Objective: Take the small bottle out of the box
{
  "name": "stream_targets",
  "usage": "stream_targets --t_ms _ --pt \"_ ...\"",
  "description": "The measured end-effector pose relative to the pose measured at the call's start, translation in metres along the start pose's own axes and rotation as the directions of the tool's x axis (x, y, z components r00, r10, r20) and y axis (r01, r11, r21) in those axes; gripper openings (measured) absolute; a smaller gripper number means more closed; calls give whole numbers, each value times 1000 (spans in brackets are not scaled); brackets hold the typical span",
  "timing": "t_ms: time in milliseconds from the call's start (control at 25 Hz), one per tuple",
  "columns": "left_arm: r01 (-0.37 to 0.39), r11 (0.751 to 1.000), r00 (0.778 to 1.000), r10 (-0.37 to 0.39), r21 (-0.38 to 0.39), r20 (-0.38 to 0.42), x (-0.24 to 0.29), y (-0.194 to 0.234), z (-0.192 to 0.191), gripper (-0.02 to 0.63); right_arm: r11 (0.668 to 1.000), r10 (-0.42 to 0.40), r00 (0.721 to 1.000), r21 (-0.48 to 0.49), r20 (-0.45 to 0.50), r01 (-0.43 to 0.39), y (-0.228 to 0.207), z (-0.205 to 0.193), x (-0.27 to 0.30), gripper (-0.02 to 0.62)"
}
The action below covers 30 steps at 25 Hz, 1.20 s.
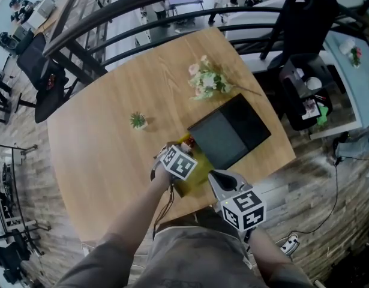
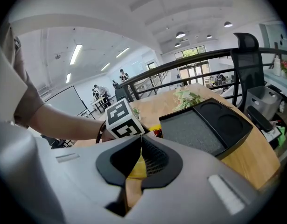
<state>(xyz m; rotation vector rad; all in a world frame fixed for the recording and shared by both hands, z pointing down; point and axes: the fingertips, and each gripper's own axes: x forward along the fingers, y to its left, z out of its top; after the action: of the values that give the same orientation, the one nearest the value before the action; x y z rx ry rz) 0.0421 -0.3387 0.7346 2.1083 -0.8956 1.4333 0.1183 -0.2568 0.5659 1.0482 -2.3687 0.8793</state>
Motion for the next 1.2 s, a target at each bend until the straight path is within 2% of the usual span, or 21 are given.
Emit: stream_targets --t_ms 200,320,480,680,800,880,960,1080,1200 --pt "45 994 997 -38 -99 67 -13 4 9 204 1000 -13 1000 3 12 13 -5 2 -6 14" --pt "84 992 995 -78 -96 65 -19 -8 1 201 1000 -24 999 4 23 24 -9 6 -10 14" --pt "168 971 985 -158 -168 70 -30 -27 -9 198 999 -34 999 12 42 34 -12 11 -14 14" --pt "183 961 979 -158 -208 128 -66 -28 -13 198 999 -30 997 14 69 29 -8 21 -18 14" --pt "178 964 963 -130 -197 235 -101 -24 -2 199 999 -38 993 4 108 38 -5 33 -25 14" --pt "162 969 940 -93 -189 327 -129 -17 9 199 998 -57 982 2 178 58 -3 50 -35 14" --pt "144 974 905 -58 -176 421 -159 -11 20 199 997 -69 965 -2 254 72 2 71 -48 14" --pt "119 981 839 -18 -151 543 -209 -3 36 201 996 -71 935 -33 347 88 15 103 -68 12" --pt "82 989 762 15 -120 648 -263 5 47 202 990 -66 900 -82 431 111 36 137 -87 12"
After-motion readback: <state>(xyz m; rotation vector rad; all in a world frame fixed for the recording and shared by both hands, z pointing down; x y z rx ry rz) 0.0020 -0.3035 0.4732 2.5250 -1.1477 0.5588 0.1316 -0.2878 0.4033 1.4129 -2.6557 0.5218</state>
